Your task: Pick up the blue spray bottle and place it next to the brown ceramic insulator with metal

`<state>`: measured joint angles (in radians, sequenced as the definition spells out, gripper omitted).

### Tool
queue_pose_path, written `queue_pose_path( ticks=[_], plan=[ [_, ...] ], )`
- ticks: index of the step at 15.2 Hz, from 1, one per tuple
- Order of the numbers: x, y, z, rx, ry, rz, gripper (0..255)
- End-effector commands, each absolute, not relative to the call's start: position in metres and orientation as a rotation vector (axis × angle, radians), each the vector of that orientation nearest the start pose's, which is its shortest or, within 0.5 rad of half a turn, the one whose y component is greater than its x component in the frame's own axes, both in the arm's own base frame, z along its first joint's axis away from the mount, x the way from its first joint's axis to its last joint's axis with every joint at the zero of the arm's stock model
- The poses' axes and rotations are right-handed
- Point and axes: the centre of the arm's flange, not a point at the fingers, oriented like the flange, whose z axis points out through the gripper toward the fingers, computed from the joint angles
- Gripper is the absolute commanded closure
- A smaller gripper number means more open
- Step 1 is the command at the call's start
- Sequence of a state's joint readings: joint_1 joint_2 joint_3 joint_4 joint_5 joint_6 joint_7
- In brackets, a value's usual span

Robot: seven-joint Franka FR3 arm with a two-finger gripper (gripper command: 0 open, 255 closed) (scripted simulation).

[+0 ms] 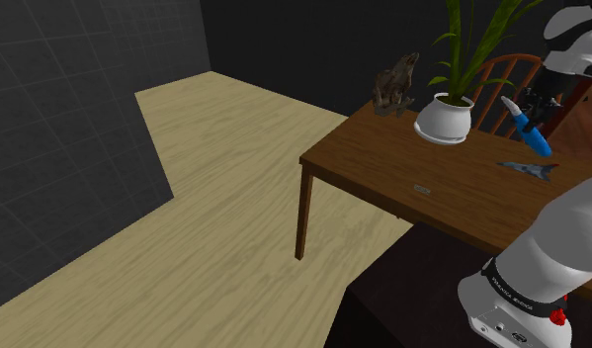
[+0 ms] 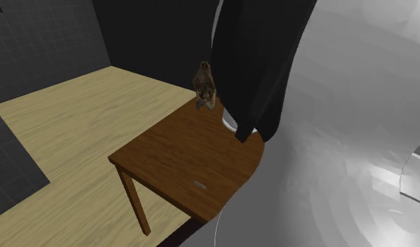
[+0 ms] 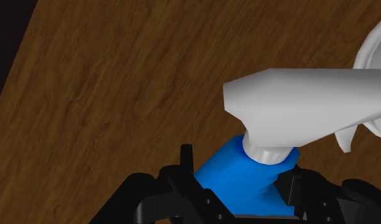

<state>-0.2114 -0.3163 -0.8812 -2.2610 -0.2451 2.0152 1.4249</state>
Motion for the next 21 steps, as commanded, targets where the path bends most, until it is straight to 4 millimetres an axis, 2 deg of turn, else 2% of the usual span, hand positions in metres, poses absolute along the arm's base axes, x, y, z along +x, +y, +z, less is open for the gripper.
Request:
queue_pose_path(
  ticks=[1,9,21],
  plan=[
    [0.171,-0.450,0.438,-1.165,2.898,0.047,255],
    [0.075,-0.495,0.438,-1.165,2.898,0.047,255],
    [0.075,-0.495,0.375,-1.165,2.898,0.047,255]
  ],
)
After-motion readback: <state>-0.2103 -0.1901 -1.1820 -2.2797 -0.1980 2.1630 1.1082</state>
